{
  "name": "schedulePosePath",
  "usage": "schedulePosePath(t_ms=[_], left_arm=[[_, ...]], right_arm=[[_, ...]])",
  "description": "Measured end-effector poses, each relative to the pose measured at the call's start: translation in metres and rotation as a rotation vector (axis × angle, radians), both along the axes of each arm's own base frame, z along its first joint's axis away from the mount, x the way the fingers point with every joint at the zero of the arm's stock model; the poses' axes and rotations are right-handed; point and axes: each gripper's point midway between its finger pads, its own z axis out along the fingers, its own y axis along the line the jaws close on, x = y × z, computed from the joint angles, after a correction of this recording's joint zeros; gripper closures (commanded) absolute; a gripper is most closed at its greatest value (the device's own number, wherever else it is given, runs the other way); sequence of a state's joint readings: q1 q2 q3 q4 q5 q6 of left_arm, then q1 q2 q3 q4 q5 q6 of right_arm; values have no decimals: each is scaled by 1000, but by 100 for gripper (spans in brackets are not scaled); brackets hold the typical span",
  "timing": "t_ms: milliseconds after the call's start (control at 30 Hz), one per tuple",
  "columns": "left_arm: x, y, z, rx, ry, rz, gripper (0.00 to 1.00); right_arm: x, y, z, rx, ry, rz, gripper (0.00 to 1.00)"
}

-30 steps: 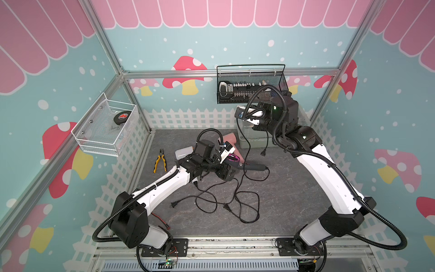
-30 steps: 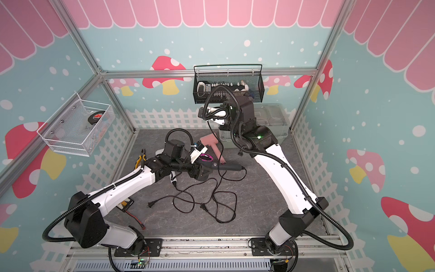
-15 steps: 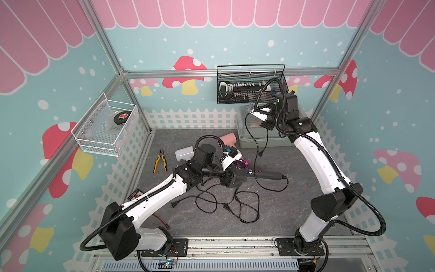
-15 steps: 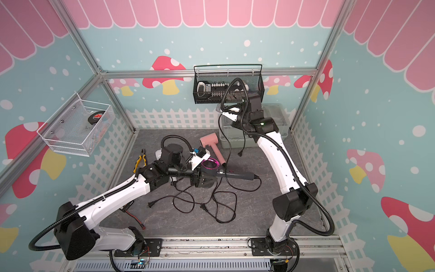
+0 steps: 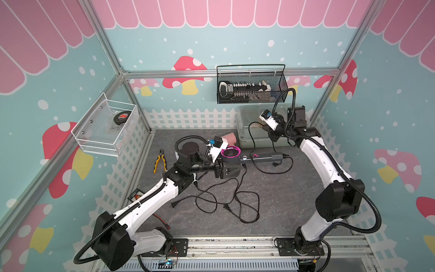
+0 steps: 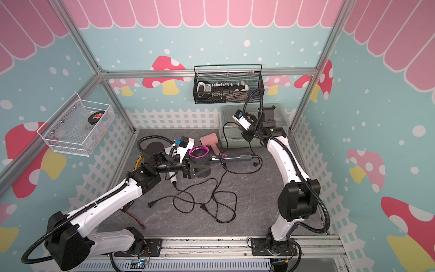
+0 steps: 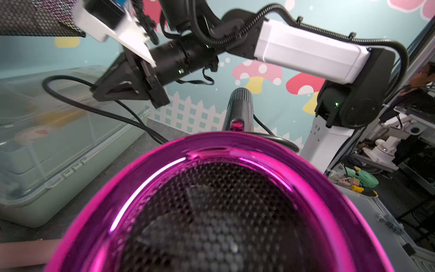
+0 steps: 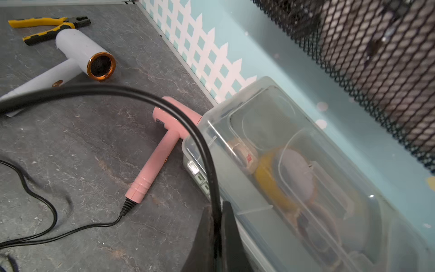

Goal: Wrap the cord around the hair dryer
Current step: Wrap the power cord around the hair dryer.

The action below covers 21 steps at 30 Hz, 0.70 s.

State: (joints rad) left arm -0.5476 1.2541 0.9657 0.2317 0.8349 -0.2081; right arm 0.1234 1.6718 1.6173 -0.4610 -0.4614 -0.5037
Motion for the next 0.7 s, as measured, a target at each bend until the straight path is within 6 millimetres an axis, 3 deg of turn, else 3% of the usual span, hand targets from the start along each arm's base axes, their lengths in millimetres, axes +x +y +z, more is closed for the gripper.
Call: schedulePosePath(t_ms=[200, 500, 700], left_arm=[[20, 15, 23, -101, -12, 43, 100], [39, 32, 40, -204, 9, 83, 100], [64, 58, 49, -255, 8, 192, 100]], right_arm=[[-9, -14, -7, 149, 38, -42, 100], [-14, -6, -13, 303, 90, -32, 100], [-29, 3, -43, 417, 170, -21, 100]])
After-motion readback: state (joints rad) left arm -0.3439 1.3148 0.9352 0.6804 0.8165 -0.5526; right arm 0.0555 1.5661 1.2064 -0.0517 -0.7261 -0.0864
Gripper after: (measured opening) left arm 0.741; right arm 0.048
